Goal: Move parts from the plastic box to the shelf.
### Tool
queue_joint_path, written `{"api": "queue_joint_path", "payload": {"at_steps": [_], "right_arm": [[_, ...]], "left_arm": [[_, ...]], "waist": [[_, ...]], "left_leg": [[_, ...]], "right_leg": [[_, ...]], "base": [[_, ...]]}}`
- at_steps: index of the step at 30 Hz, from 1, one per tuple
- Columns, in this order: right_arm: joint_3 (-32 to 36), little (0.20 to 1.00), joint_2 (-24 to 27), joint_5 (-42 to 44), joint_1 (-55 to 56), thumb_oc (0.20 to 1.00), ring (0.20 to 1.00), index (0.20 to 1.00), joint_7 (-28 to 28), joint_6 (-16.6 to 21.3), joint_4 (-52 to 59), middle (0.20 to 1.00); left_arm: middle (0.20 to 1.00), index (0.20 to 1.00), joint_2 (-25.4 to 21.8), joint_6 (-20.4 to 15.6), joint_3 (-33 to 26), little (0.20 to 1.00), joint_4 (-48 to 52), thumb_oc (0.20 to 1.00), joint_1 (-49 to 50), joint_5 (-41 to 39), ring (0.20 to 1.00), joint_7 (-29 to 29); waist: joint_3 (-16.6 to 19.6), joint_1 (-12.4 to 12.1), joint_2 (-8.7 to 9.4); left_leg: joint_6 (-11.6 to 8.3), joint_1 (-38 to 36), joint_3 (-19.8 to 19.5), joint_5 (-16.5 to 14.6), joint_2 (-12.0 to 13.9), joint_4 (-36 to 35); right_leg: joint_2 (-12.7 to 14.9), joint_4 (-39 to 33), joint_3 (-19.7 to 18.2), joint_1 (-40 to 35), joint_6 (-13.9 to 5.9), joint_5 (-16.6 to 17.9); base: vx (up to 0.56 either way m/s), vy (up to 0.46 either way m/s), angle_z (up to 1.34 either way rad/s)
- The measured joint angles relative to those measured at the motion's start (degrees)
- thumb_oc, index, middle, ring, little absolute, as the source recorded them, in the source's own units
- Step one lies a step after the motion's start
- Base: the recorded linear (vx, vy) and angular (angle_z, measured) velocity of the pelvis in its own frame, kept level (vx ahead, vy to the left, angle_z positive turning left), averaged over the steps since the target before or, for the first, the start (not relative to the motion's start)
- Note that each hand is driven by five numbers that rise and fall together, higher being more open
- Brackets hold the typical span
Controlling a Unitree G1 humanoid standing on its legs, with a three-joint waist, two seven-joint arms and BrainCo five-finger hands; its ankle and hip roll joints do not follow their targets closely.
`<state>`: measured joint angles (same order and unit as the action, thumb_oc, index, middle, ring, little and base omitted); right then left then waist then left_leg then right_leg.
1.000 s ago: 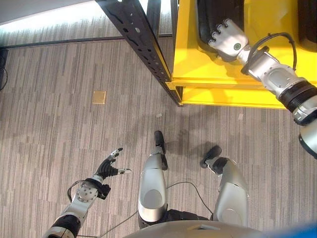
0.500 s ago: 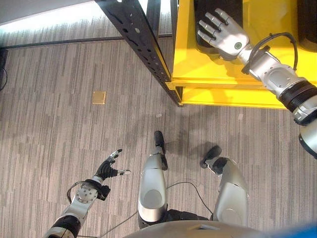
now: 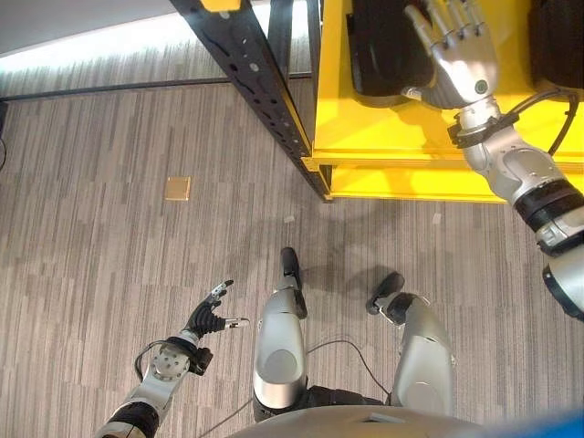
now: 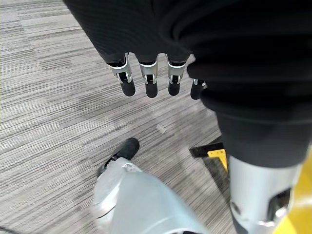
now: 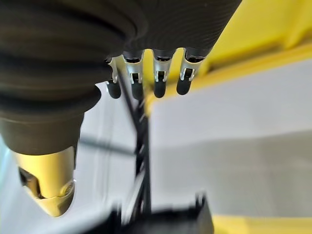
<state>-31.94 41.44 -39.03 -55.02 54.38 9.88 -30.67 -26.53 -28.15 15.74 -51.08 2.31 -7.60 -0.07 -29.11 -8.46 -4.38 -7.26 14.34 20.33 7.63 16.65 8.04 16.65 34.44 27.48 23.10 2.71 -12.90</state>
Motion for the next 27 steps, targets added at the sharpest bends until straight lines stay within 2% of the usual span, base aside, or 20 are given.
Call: {"api": "queue_joint_path", "payload": {"at_steps": [1, 3, 4, 6, 8, 14, 16, 20, 21, 23, 24, 26, 27], "right_arm": [[2.21, 1.0, -0.12, 1.2, 2.49, 1.0, 1.0, 1.0, 0.55, 0.75, 2.67, 1.0], [9.04, 1.0, -0.94, 2.6, 9.22, 1.0, 1.0, 1.0, 0.84, 1.3, 8.97, 1.0], [13.29, 1.0, -2.97, 5.03, 14.76, 1.0, 1.0, 1.0, 1.32, 1.74, 13.56, 1.0], [14.54, 1.0, -3.42, 6.34, 17.37, 1.0, 1.0, 1.0, 0.41, 1.79, 15.14, 1.0], [18.2, 1.0, -6.26, 7.44, 24.96, 1.0, 1.0, 1.0, -0.22, 1.91, 21.86, 1.0], [15.88, 1.0, -7.35, 12.72, 37.15, 1.0, 1.0, 1.0, -8.04, 2.55, 23.25, 1.0], [14.41, 1.0, -7.22, 15.18, 39.75, 1.0, 1.0, 1.0, -12.61, 3.68, 23.47, 1.0], [6.94, 1.0, -6.99, 22.71, 44.76, 1.0, 1.0, 1.0, -21.78, 4.16, 21.54, 1.0], [5.67, 1.0, -7.77, 25.99, 46.78, 1.0, 1.0, 1.0, -25.71, 4.37, 20.23, 1.0], [-0.41, 1.0, -7.13, 26.26, 45.43, 1.0, 1.0, 1.0, -30.63, 3.15, 19.84, 1.0], [-3.52, 1.0, -6.69, 24.28, 42.09, 1.0, 1.0, 1.0, -32.8, 2.18, 17.95, 1.0], [-4.14, 1.0, -6.48, 21.66, 38.12, 1.0, 1.0, 1.0, -34.55, 0.0, 13.85, 1.0], [-4.29, 1.0, -6.18, 21.18, 34.91, 1.0, 1.0, 1.0, -35.73, -0.92, 11.82, 1.0]], "left_arm": [[1.0, 1.0, 0.48, -0.05, -0.13, 1.0, -0.03, 1.0, 0.48, 0.22, 1.0, 0.27], [1.0, 1.0, 1.95, -0.04, -1.18, 1.0, -0.53, 1.0, 0.88, 0.32, 1.0, 0.71], [1.0, 1.0, 3.33, -0.22, -2.42, 1.0, -0.97, 1.0, 2.91, 0.32, 1.0, 1.67], [1.0, 1.0, 3.98, -0.23, -2.84, 1.0, -1.79, 1.0, 3.29, 0.81, 1.0, 1.99], [1.0, 1.0, 6.55, -0.2, -4.96, 1.0, -2.82, 1.0, 4.36, 2.13, 1.0, 3.09], [1.0, 1.0, 10.24, 0.15, -5.02, 1.0, -4.42, 1.0, 6.43, 4.72, 1.0, 5.15], [1.0, 1.0, 10.44, 0.64, -4.97, 1.0, -4.71, 1.0, 7.36, 4.89, 1.0, 5.43], [1.0, 1.0, 10.35, 2.02, -4.89, 1.0, -4.1, 1.0, 8.57, 4.81, 1.0, 5.51], [1.0, 1.0, 9.76, 3.5, -4.58, 1.0, -1.45, 1.0, 9.63, 4.77, 1.0, 5.51], [1.0, 1.0, 8.28, 4.17, -4.66, 1.0, 0.69, 1.0, 11.23, 4.38, 1.0, 5.41], [1.0, 1.0, 7.32, 4.2, -4.7, 1.0, 0.43, 1.0, 10.85, 4.4, 1.0, 5.33], [1.0, 1.0, 6.63, 5.09, -5.01, 1.0, -0.39, 1.0, 11.0, 4.45, 1.0, 5.27], [1.0, 1.0, 6.31, 5.23, -4.97, 1.0, -0.38, 1.0, 11.31, 4.49, 1.0, 5.07]], "waist": [[0.52, 1.21, 0.38], [0.76, 1.96, 0.44], [1.76, 3.03, 1.2], [2.58, 4.82, 1.84], [4.9, 5.48, 1.8], [9.67, 7.35, 1.09], [11.42, 8.22, 1.4], [15.68, 8.91, 2.21], [17.37, 8.8, 2.72], [19.6, 8.33, 3.52], [19.5, 7.95, 3.86], [18.7, 5.44, 3.63], [16.87, 4.4, 3.21]], "left_leg": [[0.01, -0.43, 0.42, -0.18, 0.05, -0.06], [0.08, -2.01, 0.58, -0.34, 0.05, -0.57], [0.04, -3.89, 1.57, -0.68, 0.0, -1.47], [-0.01, -5.0, 2.6, -0.96, 0.04, -1.75], [-0.07, -6.47, 3.03, -1.05, 0.05, -2.96], [-0.02, -12.05, 5.03, -1.2, -0.43, -6.03], [0.11, -13.44, 6.28, -1.47, -0.41, -6.33], [0.18, -16.25, 7.51, -1.76, -0.64, -7.68], [-0.08, -17.97, 7.52, -2.1, -0.62, -7.91], [-0.26, -17.95, 7.57, -3.13, -0.29, -7.69], [-0.31, -17.01, 7.28, -2.97, 0.0, -7.35], [-0.07, -15.13, 6.94, -2.5, -0.07, -6.83], [-0.04, -14.43, 6.64, -2.05, -0.18, -6.76]], "right_leg": [[-0.29, -0.55, -0.31, -0.33, -0.16, 0.16], [-0.69, -1.57, -0.25, -2.12, -0.42, 0.39], [-1.03, -2.5, -0.62, -3.37, -0.71, 0.64], [-1.51, -3.16, -1.62, -3.69, -0.93, 0.79], [-2.23, -4.45, -1.84, -4.83, -1.23, 1.05], [-4.07, -7.91, -3.1, -9.13, -2.35, 1.64], [-4.6, -8.95, -4.17, -9.85, -2.75, 1.9], [-4.92, -10.3, -4.95, -11.86, -3.72, 2.13], [-5.34, -11.36, -4.78, -14.05, -4.0, 2.22], [-5.52, -11.69, -4.82, -14.66, -4.24, 2.13], [-5.46, -11.59, -4.6, -13.94, -4.31, 2.24], [-5.11, -10.91, -4.34, -11.92, -4.14, 2.39], [-4.72, -10.02, -4.17, -11.53, -3.96, 2.38]], "base": [[0.1, 0.142, -0.2], [0.06, 0.082, -0.1], [0.08, 0.085, -0.26], [0.08, 0.073, -0.24], [0.07, 0.059, -0.15], [0.09, 0.068, -0.17], [0.07, 0.045, -0.23], [0.09, -0.003, -0.11], [0.14, -0.047, -0.02], [0.02, -0.091, -0.01], [-0.05, -0.082, 0.07], [-0.07, -0.099, 0.13], [-0.09, -0.117, 0.28]]}}
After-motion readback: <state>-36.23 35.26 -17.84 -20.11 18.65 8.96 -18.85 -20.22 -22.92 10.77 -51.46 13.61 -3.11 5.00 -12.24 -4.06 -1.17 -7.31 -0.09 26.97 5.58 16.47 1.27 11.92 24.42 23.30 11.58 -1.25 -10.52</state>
